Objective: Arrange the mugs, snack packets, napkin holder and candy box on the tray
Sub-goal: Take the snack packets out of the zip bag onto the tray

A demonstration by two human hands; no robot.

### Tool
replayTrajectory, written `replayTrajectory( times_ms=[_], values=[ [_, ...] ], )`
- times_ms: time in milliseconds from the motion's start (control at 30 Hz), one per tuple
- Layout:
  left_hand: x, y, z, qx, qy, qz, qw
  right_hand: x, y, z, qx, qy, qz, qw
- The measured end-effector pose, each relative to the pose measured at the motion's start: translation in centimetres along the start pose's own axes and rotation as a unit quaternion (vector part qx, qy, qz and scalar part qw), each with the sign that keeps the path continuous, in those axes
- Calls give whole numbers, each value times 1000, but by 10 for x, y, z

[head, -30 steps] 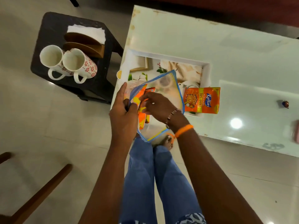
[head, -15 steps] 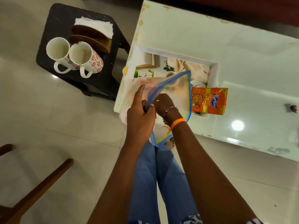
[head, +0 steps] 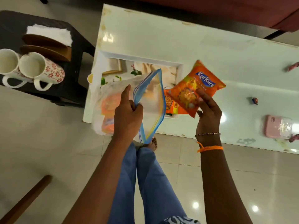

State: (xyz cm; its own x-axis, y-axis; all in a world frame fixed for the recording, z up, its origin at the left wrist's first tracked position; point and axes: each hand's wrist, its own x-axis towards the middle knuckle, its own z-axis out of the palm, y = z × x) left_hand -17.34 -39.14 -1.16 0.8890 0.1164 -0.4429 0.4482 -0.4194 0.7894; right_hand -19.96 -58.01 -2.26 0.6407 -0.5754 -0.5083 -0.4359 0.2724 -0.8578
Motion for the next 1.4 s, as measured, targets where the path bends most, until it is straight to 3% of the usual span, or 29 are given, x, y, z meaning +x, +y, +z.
replayTrajectory(
  times_ms=[133, 267, 367, 433, 500, 633, 700, 767, 867, 967, 1033, 1100, 1133, 1200, 1333, 1400],
  values=[
    [2, 1, 10, 12, 0, 4, 1000, 46, 19, 19, 8, 21, 41, 999],
    [6, -1, 15, 11, -1, 7, 1000, 82, 40, 48, -63, -17, 71, 995],
    [7, -2, 15, 4, 3, 9, 1000, 92, 54, 57, -222, -97, 22, 970],
    [7, -1, 13, -5, 8, 5, 1000, 90, 53, 56, -271, -119, 5, 955],
    [6, 0, 8, -16, 18, 0, 1000, 76, 45, 52, -274, -115, 6, 955],
    [1, 0, -8, -55, 48, -6, 997, 23, 19, 44, -297, -51, -100, 948],
    [-3, 0, -20, -80, 68, -11, 994, -3, 4, 51, -227, -109, -106, 962],
    [-7, -1, -33, -98, 90, -16, 991, -24, -2, 67, -171, -240, -58, 954],
    [-14, -7, -49, -99, 117, -23, 988, -43, 13, 106, -226, -380, 12, 897],
    [-19, -14, -63, -95, 138, -32, 985, -38, 49, 151, -415, -419, 13, 808],
    [-25, -13, -68, -109, 142, -36, 983, -30, 74, 177, -520, -438, 45, 732],
    [-32, -11, -74, -120, 143, -36, 982, -30, 93, 197, -604, -453, 23, 655],
    [-35, -10, -77, -125, 143, -36, 981, -31, 100, 204, -616, -452, 0, 645],
    [-43, -10, -84, -138, 148, -28, 979, -41, 102, 211, -571, -450, -33, 686],
    [-52, -10, -95, -135, 167, 9, 977, -75, 82, 215, -421, -398, -64, 812],
    [-49, -11, -95, -117, 179, 15, 977, -85, 72, 210, -400, -370, -74, 835]
  ],
)
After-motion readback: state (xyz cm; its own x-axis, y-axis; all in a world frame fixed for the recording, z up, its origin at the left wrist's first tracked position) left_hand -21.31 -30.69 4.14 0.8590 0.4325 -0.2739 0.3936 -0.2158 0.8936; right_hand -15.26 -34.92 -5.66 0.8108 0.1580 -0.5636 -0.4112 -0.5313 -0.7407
